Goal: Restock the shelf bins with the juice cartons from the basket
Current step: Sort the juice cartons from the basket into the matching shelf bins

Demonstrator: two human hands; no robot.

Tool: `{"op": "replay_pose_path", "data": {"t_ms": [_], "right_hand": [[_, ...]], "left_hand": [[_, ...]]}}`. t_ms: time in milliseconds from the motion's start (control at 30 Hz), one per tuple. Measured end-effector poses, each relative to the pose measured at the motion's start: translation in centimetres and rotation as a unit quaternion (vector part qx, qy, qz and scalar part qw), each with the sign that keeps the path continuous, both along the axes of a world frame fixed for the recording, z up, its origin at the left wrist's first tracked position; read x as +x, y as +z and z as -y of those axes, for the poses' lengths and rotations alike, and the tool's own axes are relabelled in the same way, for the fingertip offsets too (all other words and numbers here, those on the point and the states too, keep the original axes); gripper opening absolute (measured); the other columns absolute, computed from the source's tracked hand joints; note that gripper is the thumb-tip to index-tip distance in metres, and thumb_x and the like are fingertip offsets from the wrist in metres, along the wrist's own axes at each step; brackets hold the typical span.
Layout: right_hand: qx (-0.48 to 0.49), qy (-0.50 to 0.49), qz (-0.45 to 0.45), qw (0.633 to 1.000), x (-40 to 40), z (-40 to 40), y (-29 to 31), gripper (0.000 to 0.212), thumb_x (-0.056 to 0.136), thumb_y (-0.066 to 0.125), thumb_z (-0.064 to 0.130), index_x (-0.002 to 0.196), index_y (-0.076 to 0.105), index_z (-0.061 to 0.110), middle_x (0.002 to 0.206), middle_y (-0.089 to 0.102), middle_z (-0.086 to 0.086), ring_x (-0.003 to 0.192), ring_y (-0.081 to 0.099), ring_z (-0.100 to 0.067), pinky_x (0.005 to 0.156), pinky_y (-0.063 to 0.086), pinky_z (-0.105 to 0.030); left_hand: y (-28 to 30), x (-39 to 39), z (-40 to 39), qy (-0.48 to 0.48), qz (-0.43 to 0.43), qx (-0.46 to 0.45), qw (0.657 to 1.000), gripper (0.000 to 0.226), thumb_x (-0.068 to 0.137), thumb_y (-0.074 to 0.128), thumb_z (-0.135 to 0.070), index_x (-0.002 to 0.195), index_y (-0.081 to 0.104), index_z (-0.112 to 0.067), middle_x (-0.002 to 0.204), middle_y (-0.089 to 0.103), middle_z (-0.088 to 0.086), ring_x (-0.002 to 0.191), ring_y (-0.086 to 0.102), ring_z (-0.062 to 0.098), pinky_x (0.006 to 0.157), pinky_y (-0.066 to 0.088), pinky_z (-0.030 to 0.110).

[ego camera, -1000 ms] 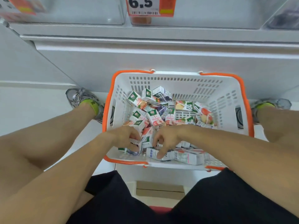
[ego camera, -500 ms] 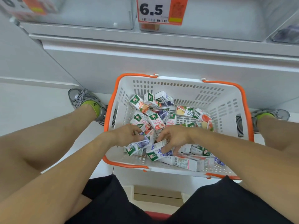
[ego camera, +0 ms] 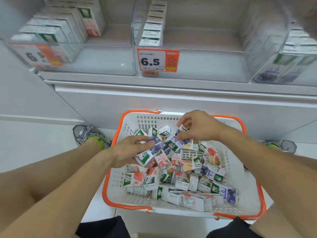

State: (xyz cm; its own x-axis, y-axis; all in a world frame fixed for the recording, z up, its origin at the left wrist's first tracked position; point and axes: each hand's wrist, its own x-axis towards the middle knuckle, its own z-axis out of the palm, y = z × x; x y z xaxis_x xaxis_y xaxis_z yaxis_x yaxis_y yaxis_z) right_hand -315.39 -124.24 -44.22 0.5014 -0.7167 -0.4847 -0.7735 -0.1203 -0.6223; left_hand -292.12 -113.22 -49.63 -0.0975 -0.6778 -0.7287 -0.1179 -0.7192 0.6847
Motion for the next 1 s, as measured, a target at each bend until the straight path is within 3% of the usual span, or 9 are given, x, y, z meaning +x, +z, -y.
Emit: {"op": "replay_pose_path", "data": {"t_ms": [100, 233, 333, 400, 533, 733, 833, 900, 1000], "right_hand": [[-0.032, -0.051, 0.046, 0.997, -0.5, 0.5, 3.2, 0.048, 0.071, 0.087, 0.036, 0.110, 0.064, 0.024, 0.089, 0.070, -0.005, 0.057, 0.065, -0.020, 0.058, 0.058, -0.036], [-0.050, -0.115, 0.119, 0.985, -0.2, -0.1, 5.2, 0.039, 0.069, 0.087, 0.042, 0.096, 0.067, 0.024, 0.084, 0.071, -0.004, 0.056, 0.069, -0.024, 0.061, 0.061, -0.041], [-0.047, -0.165, 0.172, 0.970, 0.3, -0.5, 5.7, 0.040, 0.067, 0.090, 0.037, 0.095, 0.067, 0.019, 0.085, 0.068, -0.006, 0.056, 0.071, -0.027, 0.063, 0.061, -0.048], [-0.016, -0.213, 0.211, 0.954, 0.4, -0.6, 5.6, 0.041, 0.068, 0.091, 0.030, 0.096, 0.067, 0.013, 0.078, 0.071, -0.010, 0.056, 0.071, -0.028, 0.065, 0.062, -0.049], [0.101, -0.296, 0.257, 0.914, 0.3, -0.4, 5.0, 0.047, 0.068, 0.091, 0.029, 0.103, 0.066, 0.008, 0.102, 0.073, -0.018, 0.067, 0.074, -0.029, 0.072, 0.062, -0.049], [0.139, -0.305, 0.273, 0.902, 0.3, 0.0, 5.1, 0.028, 0.075, 0.085, 0.024, 0.093, 0.075, 0.004, 0.106, 0.072, -0.015, 0.063, 0.068, -0.021, 0.068, 0.062, -0.039], [0.129, -0.307, 0.266, 0.905, 0.4, 0.1, 5.3, 0.025, 0.076, 0.085, 0.023, 0.089, 0.076, 0.004, 0.101, 0.072, -0.010, 0.059, 0.065, -0.015, 0.066, 0.062, -0.039], [0.119, -0.311, 0.263, 0.905, 0.5, 0.4, 5.3, 0.027, 0.075, 0.086, 0.023, 0.091, 0.075, 0.004, 0.096, 0.071, -0.007, 0.052, 0.063, -0.013, 0.068, 0.063, -0.043], [0.126, -0.311, 0.256, 0.907, 0.7, 0.7, 5.4, 0.037, 0.071, 0.088, 0.027, 0.097, 0.074, 0.006, 0.097, 0.074, -0.011, 0.066, 0.073, -0.030, 0.067, 0.062, -0.041]], "left_hand": [[3.4, -0.3, 1.7, -0.028, 0.011, -0.055, 0.998, 0.050, 0.084, 0.074, -0.038, 0.130, 0.059, -0.024, 0.117, 0.071, 0.009, 0.108, 0.068, 0.030, 0.094, 0.055, 0.045], [8.1, -0.1, 3.6, -0.057, 0.141, -0.164, 0.975, 0.032, 0.077, 0.077, -0.047, 0.105, 0.072, -0.033, 0.100, 0.072, 0.005, 0.079, 0.068, 0.013, 0.067, 0.056, 0.029], [10.7, 0.2, 4.9, -0.097, 0.235, -0.221, 0.942, 0.035, 0.075, 0.078, -0.048, 0.103, 0.071, -0.028, 0.105, 0.068, -0.004, 0.072, 0.069, 0.020, 0.052, 0.052, 0.022], [11.7, 0.5, 5.7, -0.135, 0.275, -0.246, 0.920, 0.035, 0.074, 0.077, -0.052, 0.100, 0.069, -0.031, 0.110, 0.067, 0.004, 0.074, 0.070, 0.026, 0.057, 0.057, 0.028], [12.0, 0.4, 7.1, -0.128, 0.278, -0.272, 0.912, 0.028, 0.078, 0.081, -0.039, 0.097, 0.066, -0.024, 0.079, 0.055, 0.012, 0.048, 0.055, 0.010, 0.049, 0.054, 0.025], [12.8, 0.6, 9.1, -0.176, 0.157, -0.232, 0.944, 0.038, 0.072, 0.087, -0.020, 0.104, 0.066, -0.020, 0.071, 0.069, 0.010, 0.060, 0.067, 0.020, 0.058, 0.054, 0.029], [12.6, 1.0, 9.4, -0.208, 0.170, -0.238, 0.933, 0.049, 0.065, 0.092, -0.028, 0.106, 0.066, -0.033, 0.093, 0.074, 0.007, 0.080, 0.072, 0.022, 0.073, 0.059, 0.036], [12.5, 1.0, 9.3, -0.217, 0.195, -0.250, 0.923, 0.054, 0.063, 0.093, -0.030, 0.108, 0.064, -0.036, 0.098, 0.073, -0.005, 0.089, 0.071, 0.013, 0.078, 0.057, 0.032], [12.6, 0.5, 9.1, -0.182, 0.208, -0.292, 0.916, 0.066, 0.057, 0.096, -0.033, 0.112, 0.058, -0.035, 0.103, 0.069, -0.007, 0.088, 0.069, 0.016, 0.076, 0.058, 0.034]]}}
